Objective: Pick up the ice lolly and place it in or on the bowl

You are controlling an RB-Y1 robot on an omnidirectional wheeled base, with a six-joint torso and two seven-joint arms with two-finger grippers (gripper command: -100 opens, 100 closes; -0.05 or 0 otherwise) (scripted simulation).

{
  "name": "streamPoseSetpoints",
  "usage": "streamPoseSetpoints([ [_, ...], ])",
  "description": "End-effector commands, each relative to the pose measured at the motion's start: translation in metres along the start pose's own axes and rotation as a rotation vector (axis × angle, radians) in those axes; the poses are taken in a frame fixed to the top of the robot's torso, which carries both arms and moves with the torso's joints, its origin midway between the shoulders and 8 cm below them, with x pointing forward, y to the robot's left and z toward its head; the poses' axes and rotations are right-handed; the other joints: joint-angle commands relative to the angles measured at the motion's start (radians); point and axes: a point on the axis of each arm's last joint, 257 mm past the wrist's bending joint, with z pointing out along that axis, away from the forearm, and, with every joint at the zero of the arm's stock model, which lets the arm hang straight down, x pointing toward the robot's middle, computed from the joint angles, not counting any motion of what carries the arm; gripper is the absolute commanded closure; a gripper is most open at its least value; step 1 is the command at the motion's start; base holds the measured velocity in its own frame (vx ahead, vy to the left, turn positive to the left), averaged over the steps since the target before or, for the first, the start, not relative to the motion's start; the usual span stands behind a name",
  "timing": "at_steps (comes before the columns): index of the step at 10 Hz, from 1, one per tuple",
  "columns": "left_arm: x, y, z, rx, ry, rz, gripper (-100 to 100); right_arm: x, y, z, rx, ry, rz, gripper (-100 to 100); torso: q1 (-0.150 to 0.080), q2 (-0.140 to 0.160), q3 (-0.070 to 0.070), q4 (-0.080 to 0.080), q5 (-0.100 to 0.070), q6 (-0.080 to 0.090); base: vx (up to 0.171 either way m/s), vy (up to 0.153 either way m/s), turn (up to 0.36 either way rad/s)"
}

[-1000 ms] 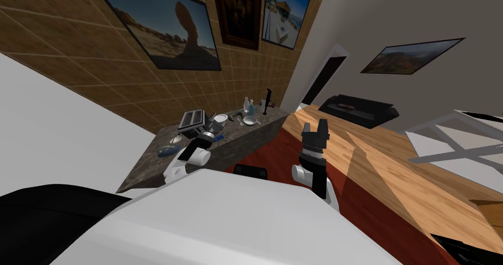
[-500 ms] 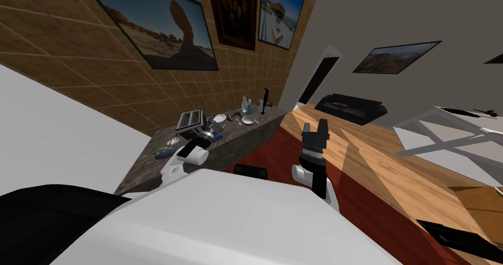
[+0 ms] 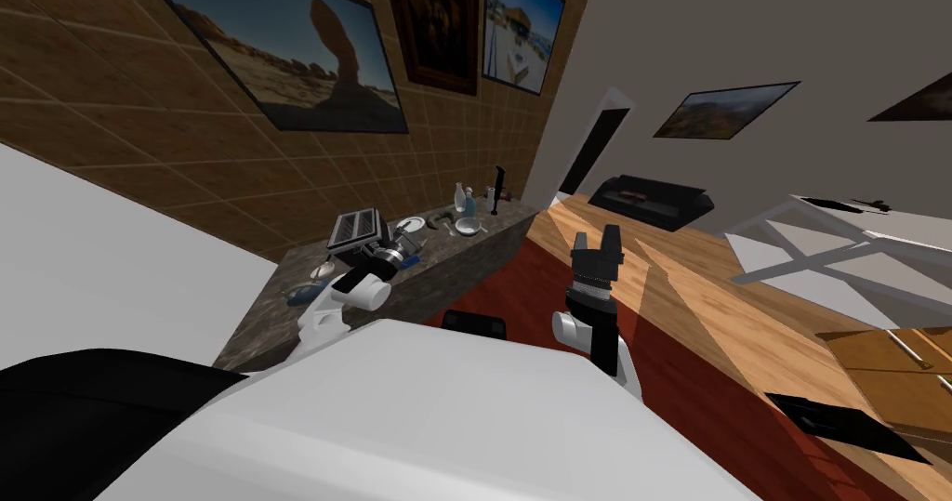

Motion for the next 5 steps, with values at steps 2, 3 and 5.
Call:
streamPoseSetpoints([
  [2,-0.013,0.012,0.002,-0.068,-0.039,-0.049,-100,0.0,0.0,0.0,0.0,0.0,0.0,0,0.0,0.0,0.0,0.0,0.0,0.0,-0.025,0.015,-0.097],
  [3,-0.015,0.014,0.002,-0.077,-0.047,-0.049,-100,0.0,0.0,0.0,0.0,0.0,0.0,0,0.0,0.0,0.0,0.0,0.0,0.0,-0.008,0.009,0.021],
  [5,-0.026,0.024,0.001,-0.134,-0.083,-0.09,-100,0.0,0.0,0.0,0.0,0.0,0.0,0,0.0,0.0,0.0,0.0,0.0,0.0,-0.012,0.012,-0.1],
])
